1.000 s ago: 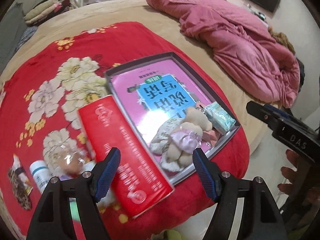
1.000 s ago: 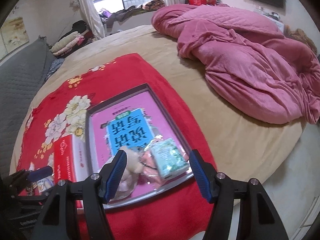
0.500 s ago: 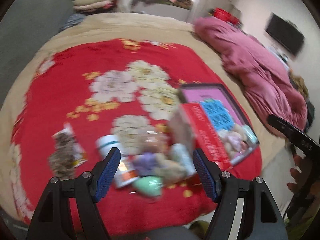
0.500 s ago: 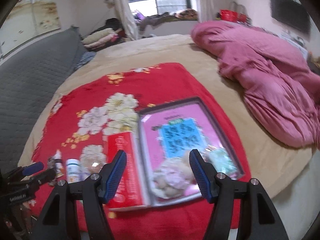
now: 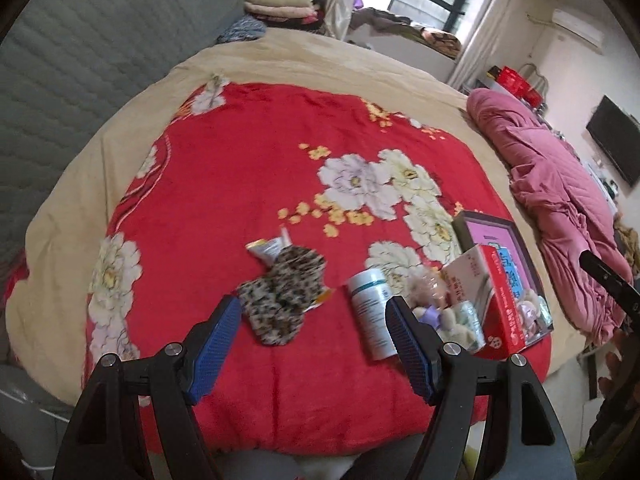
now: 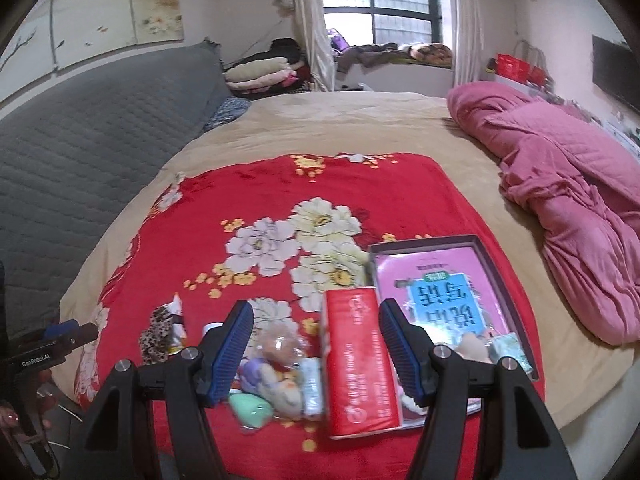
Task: Organize soft objects
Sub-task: 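Move both open tools over the remaining items on the blanket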
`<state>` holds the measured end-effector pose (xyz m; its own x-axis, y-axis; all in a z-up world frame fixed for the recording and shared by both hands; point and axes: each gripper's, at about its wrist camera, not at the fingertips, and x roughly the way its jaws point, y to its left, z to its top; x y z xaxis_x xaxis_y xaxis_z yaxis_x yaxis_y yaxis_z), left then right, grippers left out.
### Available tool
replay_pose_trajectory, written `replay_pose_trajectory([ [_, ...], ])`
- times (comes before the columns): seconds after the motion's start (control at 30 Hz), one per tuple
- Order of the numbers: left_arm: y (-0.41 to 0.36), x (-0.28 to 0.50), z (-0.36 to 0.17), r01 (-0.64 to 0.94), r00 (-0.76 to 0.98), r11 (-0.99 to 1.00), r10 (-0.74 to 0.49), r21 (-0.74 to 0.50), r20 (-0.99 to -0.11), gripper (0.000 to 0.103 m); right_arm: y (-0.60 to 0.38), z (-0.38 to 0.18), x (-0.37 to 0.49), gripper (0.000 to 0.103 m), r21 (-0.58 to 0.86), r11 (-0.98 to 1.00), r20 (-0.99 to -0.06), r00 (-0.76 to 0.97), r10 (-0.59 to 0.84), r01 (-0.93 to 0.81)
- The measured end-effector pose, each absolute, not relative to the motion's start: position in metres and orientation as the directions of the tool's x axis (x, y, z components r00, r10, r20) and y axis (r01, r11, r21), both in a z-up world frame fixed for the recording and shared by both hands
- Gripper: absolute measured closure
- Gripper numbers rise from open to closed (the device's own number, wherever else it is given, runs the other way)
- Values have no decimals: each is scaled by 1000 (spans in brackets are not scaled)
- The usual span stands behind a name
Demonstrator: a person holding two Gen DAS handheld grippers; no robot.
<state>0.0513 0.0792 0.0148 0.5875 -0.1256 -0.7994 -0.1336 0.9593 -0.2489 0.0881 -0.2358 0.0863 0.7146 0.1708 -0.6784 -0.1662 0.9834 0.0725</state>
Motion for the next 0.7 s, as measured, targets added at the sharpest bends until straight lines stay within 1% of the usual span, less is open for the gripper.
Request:
replay_pose_trajectory([
  [0.23, 99, 33, -9, -160, 554, 954, -125, -252, -823, 27, -201, 64, 80, 38, 29, 973, -720, 671, 179, -229],
  [0.47, 93, 31, -36, -138, 501, 961, -142, -241, -853, 27, -187, 31, 74, 38, 13, 962, -768, 614, 184, -272],
  [0.7, 68, 50, -66, -108, 451, 967, -160, -231, -878, 27, -173, -22, 81, 38, -84, 936, -846, 520, 114, -342],
])
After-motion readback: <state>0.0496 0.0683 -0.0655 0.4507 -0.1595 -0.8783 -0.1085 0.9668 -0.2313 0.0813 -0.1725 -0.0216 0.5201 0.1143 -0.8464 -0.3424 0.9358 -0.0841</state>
